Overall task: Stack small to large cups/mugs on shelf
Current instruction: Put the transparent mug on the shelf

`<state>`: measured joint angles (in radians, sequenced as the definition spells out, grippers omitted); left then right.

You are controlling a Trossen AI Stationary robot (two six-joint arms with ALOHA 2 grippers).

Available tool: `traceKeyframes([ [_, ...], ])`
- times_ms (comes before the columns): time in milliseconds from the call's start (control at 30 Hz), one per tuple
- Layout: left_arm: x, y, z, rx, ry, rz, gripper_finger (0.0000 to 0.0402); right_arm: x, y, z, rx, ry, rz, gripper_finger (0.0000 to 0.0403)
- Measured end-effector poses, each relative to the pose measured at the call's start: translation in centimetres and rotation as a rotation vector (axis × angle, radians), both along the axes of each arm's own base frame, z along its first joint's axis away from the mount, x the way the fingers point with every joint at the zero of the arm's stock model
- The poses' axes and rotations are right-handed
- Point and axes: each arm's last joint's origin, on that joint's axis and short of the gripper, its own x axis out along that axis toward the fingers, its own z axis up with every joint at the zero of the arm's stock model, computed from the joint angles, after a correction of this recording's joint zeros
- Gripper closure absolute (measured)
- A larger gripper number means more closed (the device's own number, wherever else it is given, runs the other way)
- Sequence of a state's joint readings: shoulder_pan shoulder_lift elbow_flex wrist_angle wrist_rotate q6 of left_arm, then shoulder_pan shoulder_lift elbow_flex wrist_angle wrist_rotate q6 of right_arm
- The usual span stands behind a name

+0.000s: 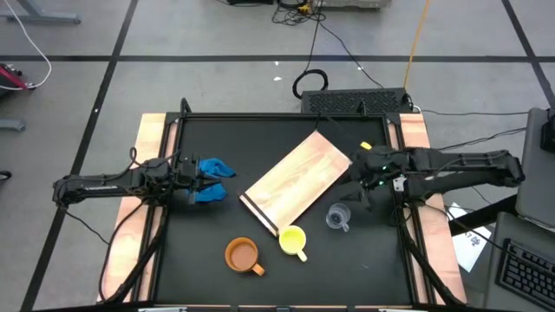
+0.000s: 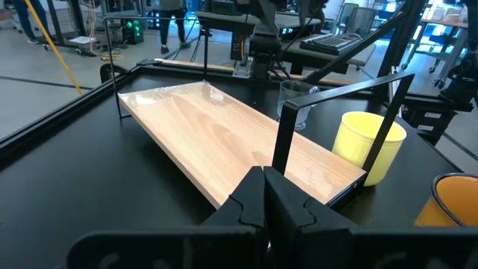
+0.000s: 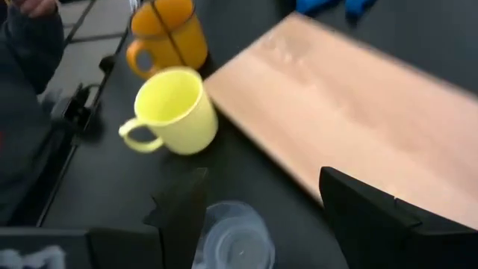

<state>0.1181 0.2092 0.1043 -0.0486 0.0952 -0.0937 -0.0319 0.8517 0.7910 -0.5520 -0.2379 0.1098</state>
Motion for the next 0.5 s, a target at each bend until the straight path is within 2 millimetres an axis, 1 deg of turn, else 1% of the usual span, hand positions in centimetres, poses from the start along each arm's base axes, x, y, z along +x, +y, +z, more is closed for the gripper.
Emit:
traceKeyframes([
  [267, 0.0, 0.0, 0.0, -0.021, 0.0, 0.003, 0.0398, 1.8, 1.5, -2.3, 0.031, 0.174, 0.049, 0.0156],
  [500, 0.0, 0.0, 0.0, -0.084, -0.002, 0.013, 0.0398, 2.2, 1.7, -3.7, 0.03, 0.293, 0.055, 0.0156],
])
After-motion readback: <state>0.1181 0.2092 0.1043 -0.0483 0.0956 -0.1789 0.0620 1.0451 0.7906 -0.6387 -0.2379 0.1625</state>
